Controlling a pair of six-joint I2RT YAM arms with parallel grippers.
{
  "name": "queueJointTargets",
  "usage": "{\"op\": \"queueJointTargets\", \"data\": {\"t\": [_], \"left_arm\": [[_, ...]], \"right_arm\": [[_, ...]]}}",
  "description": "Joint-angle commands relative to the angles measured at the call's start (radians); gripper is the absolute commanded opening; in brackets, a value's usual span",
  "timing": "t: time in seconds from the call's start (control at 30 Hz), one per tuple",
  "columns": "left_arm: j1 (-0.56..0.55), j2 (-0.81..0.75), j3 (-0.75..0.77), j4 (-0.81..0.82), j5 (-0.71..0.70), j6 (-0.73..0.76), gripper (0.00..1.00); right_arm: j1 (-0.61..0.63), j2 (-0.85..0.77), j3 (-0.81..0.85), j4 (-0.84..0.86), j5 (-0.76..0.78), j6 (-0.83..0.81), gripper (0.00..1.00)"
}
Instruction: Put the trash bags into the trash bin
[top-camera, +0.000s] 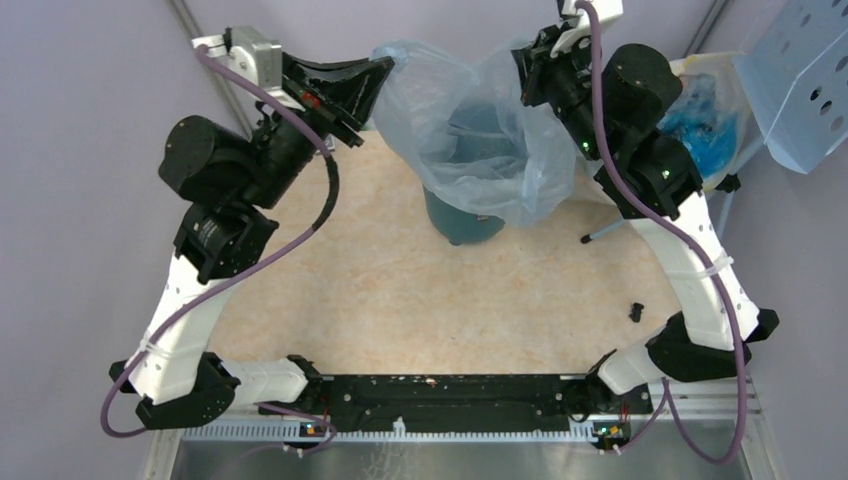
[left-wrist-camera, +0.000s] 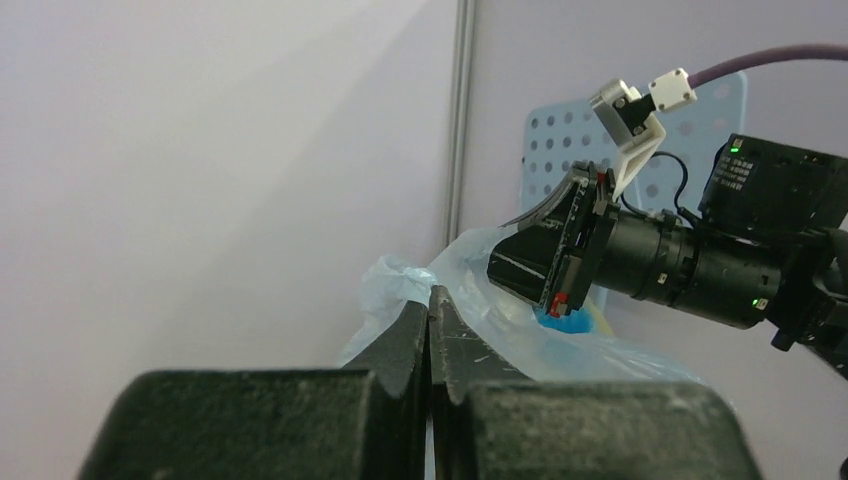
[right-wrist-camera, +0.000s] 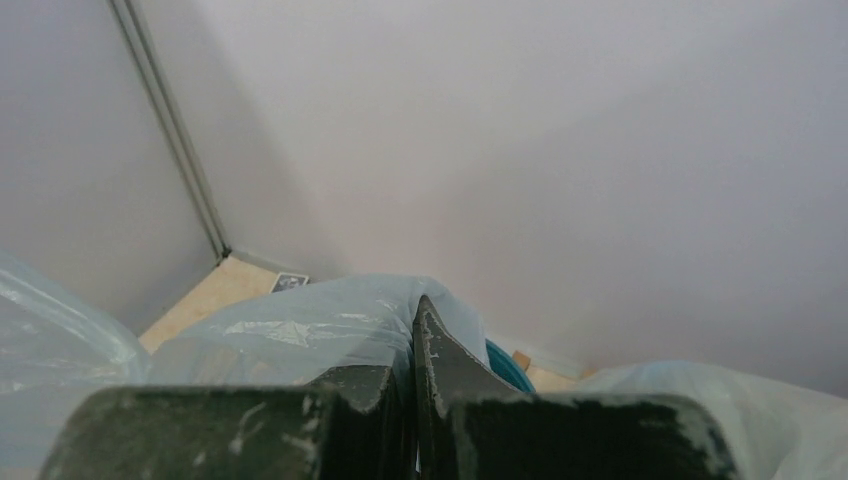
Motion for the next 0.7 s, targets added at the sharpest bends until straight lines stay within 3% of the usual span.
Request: {"op": "queueJointTargets", "data": {"t": [0.0,0.27,0.43,0.53,0.67], "left_arm": [[0.003,-0.020,-0.056,0.066,-0.057,0.039,0.00],[0.004,-0.061,-0.181,0.001,-0.211,0.025,0.00],[0.004,-0.041,-0.185,-0.040,-0.249,0.020,0.00],[0.004,-0.016,-0.176,-0.085,-0.222,-0.013,0.00],[0.004,-0.010,-0.188,-0.066,-0.138,-0.068,0.00]], "right_arm": [[-0.038,0.027,-0.036,0.047,-0.075,0.031,0.00],[-0.101,0.138,0.032,0.003,-0.212,0.084,0.00],[-0.100,0.200,0.115,-0.108,-0.175,0.085,0.00],[-0.102,0.206,0.184,-0.219,-0.098,0.084,0.00],[-0.101,0.107,0.074,-0.202,-0.076,0.098,0.00]]}}
